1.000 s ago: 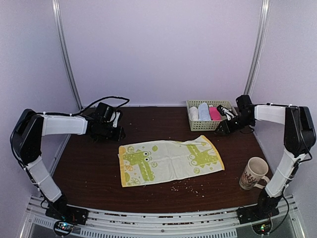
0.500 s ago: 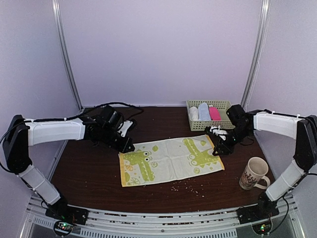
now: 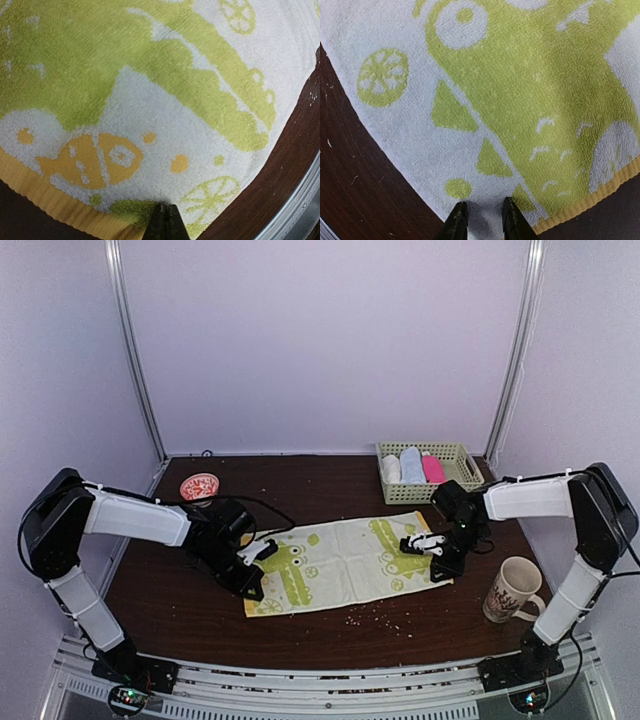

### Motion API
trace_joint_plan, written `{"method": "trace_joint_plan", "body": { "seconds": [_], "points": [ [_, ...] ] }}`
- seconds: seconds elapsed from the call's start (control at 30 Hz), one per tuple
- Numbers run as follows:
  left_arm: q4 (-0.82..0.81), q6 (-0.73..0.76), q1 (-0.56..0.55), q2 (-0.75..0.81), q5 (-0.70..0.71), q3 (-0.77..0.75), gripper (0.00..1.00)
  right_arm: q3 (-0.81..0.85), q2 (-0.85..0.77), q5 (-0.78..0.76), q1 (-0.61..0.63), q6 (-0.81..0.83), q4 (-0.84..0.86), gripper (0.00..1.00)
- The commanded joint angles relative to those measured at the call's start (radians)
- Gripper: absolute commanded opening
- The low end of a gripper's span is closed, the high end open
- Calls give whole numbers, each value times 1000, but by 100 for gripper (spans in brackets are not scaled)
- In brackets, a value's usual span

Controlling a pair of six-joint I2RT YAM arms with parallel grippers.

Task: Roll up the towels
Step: Move the towel to the center of the board.

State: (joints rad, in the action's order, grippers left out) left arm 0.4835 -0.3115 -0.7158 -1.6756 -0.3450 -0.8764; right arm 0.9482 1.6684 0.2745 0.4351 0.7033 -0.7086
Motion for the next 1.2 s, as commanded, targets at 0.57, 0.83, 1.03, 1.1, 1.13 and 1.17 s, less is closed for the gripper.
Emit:
{"method": "trace_joint_plan", "body": {
  "seconds": [0.57,0.83,1.03,1.1,1.13,1.17],
  "points": [
    [362,41,71,13,205,-28,0,-33,-23,-21,233,-70,-236,27],
    [368,158,73,91,142,-223,26,134,-146,110,170,-64,-262,42],
    [243,187,214,148,273,-331,48,260,-163,188,5,-137,-170,46],
    [141,169,272,154,257,-318,53,243,-176,189,-52,-224,-52,48],
    [93,155,290,148,249,-314,54,236,-173,188,-75,-262,-3,48],
    [51,142,303,140,233,-305,55,236,-161,184,-95,-293,26,48]
  ]
}}
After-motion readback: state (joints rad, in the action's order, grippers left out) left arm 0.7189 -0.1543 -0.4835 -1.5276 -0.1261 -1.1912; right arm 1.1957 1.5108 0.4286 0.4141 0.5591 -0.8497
